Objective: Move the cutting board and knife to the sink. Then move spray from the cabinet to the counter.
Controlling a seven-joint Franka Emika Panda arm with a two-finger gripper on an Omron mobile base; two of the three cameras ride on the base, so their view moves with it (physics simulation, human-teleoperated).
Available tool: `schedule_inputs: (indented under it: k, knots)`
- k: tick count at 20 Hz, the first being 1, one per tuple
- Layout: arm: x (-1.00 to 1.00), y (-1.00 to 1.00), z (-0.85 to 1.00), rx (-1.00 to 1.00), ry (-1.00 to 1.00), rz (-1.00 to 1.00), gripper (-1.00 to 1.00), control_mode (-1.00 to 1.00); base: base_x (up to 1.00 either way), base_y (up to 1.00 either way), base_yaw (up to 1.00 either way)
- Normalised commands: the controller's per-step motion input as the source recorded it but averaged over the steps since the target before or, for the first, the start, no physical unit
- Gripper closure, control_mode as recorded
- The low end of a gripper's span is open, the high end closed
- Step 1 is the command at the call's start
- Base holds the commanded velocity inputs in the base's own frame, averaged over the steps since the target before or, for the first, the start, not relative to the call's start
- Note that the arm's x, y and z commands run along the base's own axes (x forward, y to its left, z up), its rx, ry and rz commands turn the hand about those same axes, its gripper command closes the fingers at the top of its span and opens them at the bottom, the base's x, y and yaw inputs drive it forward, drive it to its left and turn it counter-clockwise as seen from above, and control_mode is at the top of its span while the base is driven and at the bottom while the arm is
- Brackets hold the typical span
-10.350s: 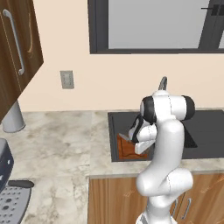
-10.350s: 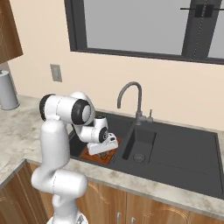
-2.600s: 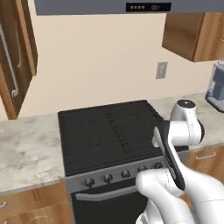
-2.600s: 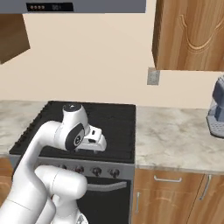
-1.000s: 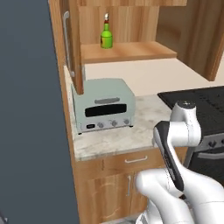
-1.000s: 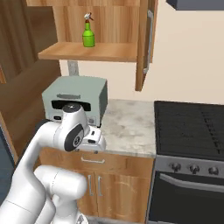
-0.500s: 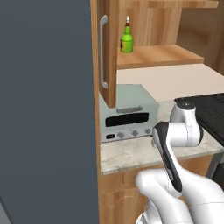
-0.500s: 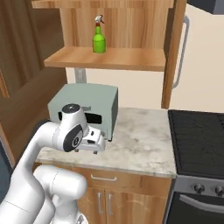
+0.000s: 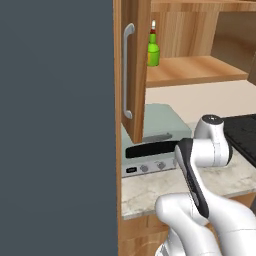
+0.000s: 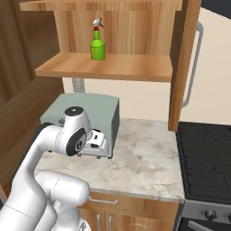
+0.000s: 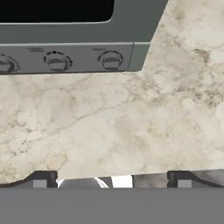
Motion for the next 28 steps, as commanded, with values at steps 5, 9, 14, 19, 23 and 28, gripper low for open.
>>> schedule_inputs:
  k: [5,9,14,19,23,28]
  knots:
    - [0.00,0.00,0.00,0.00,0.00,0.00,-1.00,1.00,0.06,0.02,0.00]
    - [0.00,0.00,0.00,0.00,0.00,0.00,-1.00,1.00,0.00,0.00,0.00]
    - [0.00,0.00,0.00,0.00,0.00,0.00,-1.00,1.00,0.00,0.00,0.00]
    - [0.00,0.01,0.09,0.00,-0.21,0.00,-1.00,-1.00,0.00,0.00,0.01]
    - [0.00,0.08,0.34,0.00,-0.60,0.00,-1.00,-1.00,0.00,0.00,0.00]
    - [0.01,0.04,0.46,0.00,-0.41,-0.01,-1.00,-1.00,0.00,0.00,0.00]
